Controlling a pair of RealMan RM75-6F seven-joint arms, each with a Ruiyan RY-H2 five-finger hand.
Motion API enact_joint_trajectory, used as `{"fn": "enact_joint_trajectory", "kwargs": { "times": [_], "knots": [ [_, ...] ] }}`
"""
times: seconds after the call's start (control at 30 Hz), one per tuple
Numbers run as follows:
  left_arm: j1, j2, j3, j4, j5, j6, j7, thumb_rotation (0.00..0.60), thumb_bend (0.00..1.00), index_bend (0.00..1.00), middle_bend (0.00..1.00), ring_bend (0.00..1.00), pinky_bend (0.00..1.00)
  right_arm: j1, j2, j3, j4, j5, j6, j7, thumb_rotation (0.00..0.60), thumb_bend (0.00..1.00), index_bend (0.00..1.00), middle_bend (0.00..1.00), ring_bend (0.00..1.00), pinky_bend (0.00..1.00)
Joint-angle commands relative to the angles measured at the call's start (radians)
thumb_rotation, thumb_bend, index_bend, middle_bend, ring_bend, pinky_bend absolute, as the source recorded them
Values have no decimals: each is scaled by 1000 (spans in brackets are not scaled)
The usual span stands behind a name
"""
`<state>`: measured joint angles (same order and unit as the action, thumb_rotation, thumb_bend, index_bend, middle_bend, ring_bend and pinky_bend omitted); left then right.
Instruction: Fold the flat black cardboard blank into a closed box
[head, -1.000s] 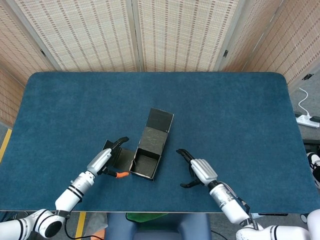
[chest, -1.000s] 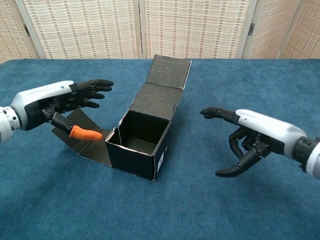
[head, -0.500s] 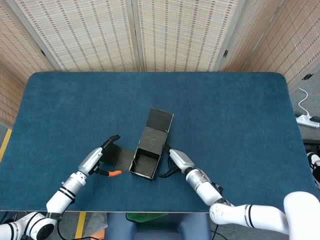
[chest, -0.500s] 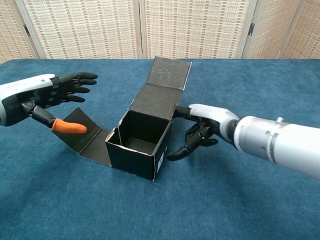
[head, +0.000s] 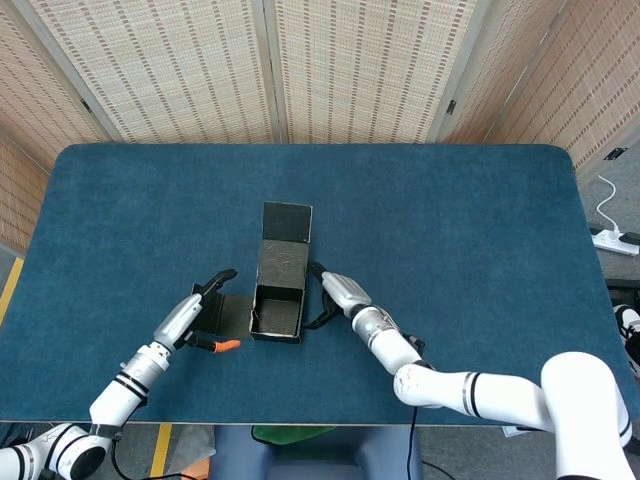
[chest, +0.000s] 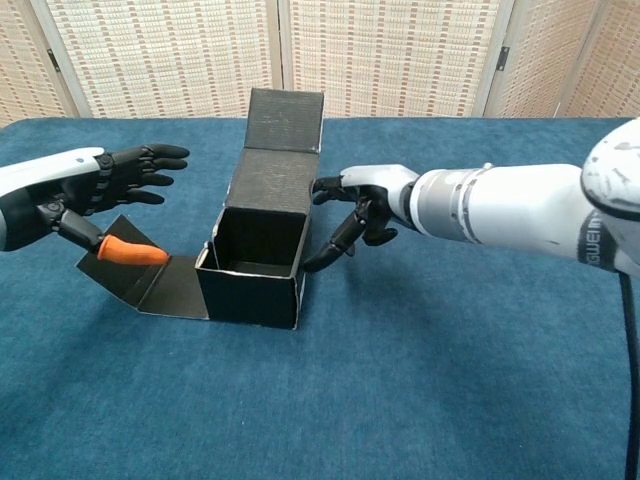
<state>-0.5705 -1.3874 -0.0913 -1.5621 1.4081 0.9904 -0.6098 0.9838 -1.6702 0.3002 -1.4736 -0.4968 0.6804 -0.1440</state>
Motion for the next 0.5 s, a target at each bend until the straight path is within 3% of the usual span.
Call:
{"fn": "enact_joint_trajectory", "kwargs": {
  "times": [0.03,0.2,0.5],
  "knots": [
    [-3,-1,1,-4,5,-4,-1,600,199,0,0,0,87,-81,24,-33,-95,-43,77,58,600,0,0,0,633,1000],
    [-8,-1,3,-11,13,-12,-9,600,200,0,0,0,87,-147,-36,-57,-109,-137,150,121,600,0,0,0,626,1000],
    [-7,6,5,4,22,-16,-51,600,201,0,0,0,87,-200,-211,-63,0,-256,260,174,600,0,0,0,603,1000]
  ]
}}
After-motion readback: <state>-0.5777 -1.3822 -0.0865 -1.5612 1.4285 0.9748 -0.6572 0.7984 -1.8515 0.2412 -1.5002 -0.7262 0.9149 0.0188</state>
